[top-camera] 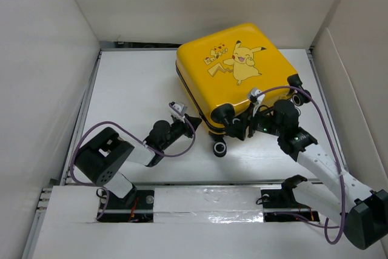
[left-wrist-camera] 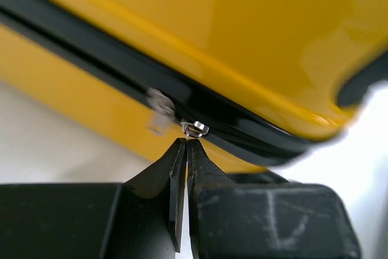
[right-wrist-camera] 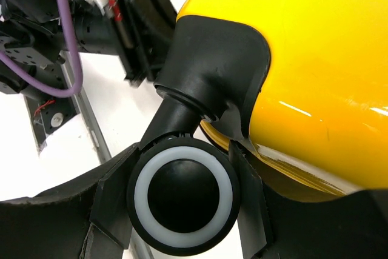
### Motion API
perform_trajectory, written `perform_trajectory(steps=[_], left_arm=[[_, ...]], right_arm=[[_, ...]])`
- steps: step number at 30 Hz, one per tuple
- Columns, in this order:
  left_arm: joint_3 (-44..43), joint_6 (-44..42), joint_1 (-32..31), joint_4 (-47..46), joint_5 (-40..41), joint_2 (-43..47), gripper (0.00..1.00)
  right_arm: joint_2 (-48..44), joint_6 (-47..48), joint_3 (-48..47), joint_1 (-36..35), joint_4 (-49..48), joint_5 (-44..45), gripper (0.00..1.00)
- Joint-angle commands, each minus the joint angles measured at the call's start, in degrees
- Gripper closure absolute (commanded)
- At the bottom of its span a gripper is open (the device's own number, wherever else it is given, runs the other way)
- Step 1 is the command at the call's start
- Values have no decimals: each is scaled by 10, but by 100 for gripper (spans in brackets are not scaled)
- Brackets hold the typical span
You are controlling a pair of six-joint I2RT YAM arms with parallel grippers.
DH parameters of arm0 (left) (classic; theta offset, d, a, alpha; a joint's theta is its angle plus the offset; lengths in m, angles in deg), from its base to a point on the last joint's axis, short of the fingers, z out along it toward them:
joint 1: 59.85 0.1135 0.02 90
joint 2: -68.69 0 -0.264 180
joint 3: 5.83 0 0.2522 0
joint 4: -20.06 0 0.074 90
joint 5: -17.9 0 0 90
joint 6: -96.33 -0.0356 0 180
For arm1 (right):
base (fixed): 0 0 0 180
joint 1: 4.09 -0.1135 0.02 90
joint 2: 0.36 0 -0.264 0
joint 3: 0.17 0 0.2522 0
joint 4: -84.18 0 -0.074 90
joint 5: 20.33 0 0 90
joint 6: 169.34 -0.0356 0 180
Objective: Pack the luggage
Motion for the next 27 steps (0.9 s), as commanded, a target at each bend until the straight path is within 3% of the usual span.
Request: perform_trajectory(steps=[1,5,9,10,11,12,14,15,21,25,27], left_arm=[[-6,-15,13,38,178,18,100],[-12,5,58,44,195,21,100],[-18,11,64,32,182,36,100],[-13,19,64,27,179,41,94],[-1,27,64,24,177,47,82],[7,48,64,25,177,71,53],[22,66,64,35,176,111,24],[30,79,64,70,185,163,1],[-20,114,58,327,265,397,1],[-51,109,58,437,290,509,1],[-63,115,58,489,304,557,1]], right_arm=[[-23,-4,5,8,-18,31,100],[-36,1,6,8,-4,37,100],[-35,-3,4,-3,-4,29,100],[-30,-3,1,-14,-6,30,100],[-28,-2,-3,-23,-7,35,100],[-18,1,-6,-32,-6,50,100],[-8,4,-21,-58,-9,64,100],[5,4,-27,-67,-12,67,100],[72,-5,-95,-185,-58,96,100],[135,-7,-153,-259,-82,117,99],[168,-1,-176,-283,-82,125,82]])
